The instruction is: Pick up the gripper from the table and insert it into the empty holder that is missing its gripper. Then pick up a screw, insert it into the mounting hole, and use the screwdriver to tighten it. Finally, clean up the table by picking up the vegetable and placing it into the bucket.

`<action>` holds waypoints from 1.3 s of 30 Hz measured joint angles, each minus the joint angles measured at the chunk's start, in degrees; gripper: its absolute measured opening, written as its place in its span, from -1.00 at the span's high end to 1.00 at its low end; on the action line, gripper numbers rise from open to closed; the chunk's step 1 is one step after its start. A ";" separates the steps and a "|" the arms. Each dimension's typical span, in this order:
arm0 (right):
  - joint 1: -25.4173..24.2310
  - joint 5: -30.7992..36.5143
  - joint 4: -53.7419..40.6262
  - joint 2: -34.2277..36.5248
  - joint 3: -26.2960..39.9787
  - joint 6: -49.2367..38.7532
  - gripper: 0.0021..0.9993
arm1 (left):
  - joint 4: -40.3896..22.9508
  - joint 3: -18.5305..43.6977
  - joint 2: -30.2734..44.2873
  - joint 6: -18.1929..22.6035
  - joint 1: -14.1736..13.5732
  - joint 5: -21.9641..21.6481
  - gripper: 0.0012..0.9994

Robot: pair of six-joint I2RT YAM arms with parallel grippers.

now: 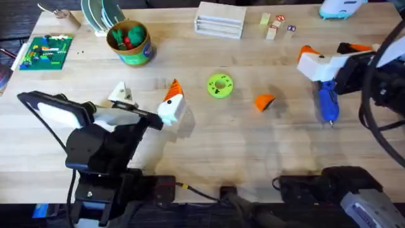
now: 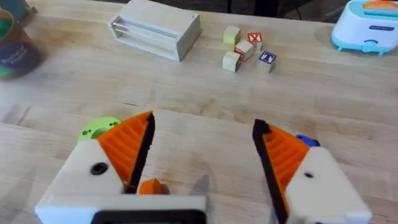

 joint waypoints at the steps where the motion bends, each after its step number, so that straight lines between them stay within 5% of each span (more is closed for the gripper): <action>1: 0.00 -0.01 0.00 0.00 0.00 0.00 -0.98 | 0.02 0.00 -0.02 0.00 0.00 0.65 -0.99; 9: 0.00 0.01 0.00 0.00 0.00 0.00 -0.98 | 0.44 0.00 -0.02 1.56 0.00 12.24 -0.99; 13: 0.00 0.00 0.00 0.00 0.00 0.00 -0.99 | 0.34 0.00 -0.01 4.40 0.00 20.20 -0.99; 14: 0.00 0.01 0.00 0.00 0.00 0.00 -0.98 | -0.02 0.00 -0.01 6.07 0.00 25.68 -0.99; 23: 0.00 -0.01 -0.04 0.00 0.00 0.01 -0.99 | -0.91 0.00 -0.01 8.50 0.00 37.43 -0.99; 32: 1.49 -2.60 -6.01 1.12 0.00 3.03 -0.98 | -1.36 0.00 -0.02 10.18 0.00 41.33 -0.99; 39: 13.03 -3.83 -13.86 7.56 0.11 -1.65 -0.98 | -1.44 0.00 -0.01 10.49 0.00 41.69 -0.99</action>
